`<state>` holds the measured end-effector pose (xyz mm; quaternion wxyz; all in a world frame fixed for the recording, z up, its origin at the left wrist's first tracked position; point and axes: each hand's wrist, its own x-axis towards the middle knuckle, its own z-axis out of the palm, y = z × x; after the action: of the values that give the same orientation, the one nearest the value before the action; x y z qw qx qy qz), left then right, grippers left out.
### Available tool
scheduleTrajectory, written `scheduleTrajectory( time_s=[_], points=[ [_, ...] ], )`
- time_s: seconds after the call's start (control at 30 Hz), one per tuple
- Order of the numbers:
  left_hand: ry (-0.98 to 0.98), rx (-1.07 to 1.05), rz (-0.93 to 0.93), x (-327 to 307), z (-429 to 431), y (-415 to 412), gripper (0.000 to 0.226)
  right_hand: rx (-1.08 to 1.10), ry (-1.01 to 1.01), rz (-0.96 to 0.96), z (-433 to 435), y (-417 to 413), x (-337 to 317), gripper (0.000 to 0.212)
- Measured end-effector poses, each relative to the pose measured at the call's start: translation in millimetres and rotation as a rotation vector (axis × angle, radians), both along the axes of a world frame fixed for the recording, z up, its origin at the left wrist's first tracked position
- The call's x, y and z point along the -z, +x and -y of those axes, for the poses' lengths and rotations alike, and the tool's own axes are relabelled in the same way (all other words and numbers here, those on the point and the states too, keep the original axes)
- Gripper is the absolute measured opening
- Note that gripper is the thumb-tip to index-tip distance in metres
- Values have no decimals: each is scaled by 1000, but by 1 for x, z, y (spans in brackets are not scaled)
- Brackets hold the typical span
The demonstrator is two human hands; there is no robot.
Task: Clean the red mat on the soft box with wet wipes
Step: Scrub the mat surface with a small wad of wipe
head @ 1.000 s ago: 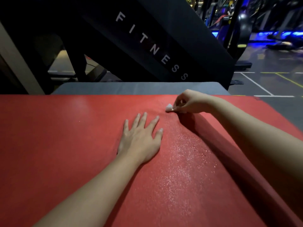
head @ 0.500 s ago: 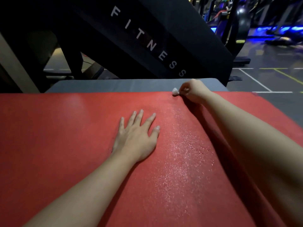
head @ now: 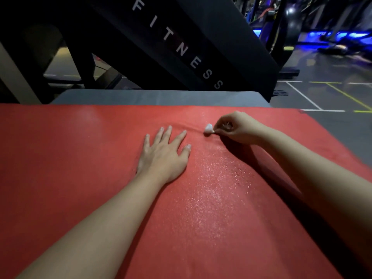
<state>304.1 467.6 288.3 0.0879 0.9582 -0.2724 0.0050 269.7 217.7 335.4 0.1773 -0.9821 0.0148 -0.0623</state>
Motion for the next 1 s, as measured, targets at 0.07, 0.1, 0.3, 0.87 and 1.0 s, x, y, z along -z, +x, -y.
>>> scheduleTrajectory(
  time_s=[0.07, 0.1, 0.3, 0.87, 1.0],
  points=[
    [5, -5, 5, 1, 0, 1, 61, -104, -15, -72, -8, -36, -8, 11],
    [6, -6, 6, 1, 0, 1, 61, -133, -11, -95, -10, -48, -9, 13],
    [-3, -15, 3, -1, 1, 0, 61, 170, 70, 134, -23, -51, 16, 18],
    [-50, 72, -38, -37, -43, -81, 63, 153, 34, -111, -117, -190, -15, 10],
    [74, 106, -89, -38, -86, -125, 69, 51, 21, -330, -146, -233, -37, 12]
  ],
)
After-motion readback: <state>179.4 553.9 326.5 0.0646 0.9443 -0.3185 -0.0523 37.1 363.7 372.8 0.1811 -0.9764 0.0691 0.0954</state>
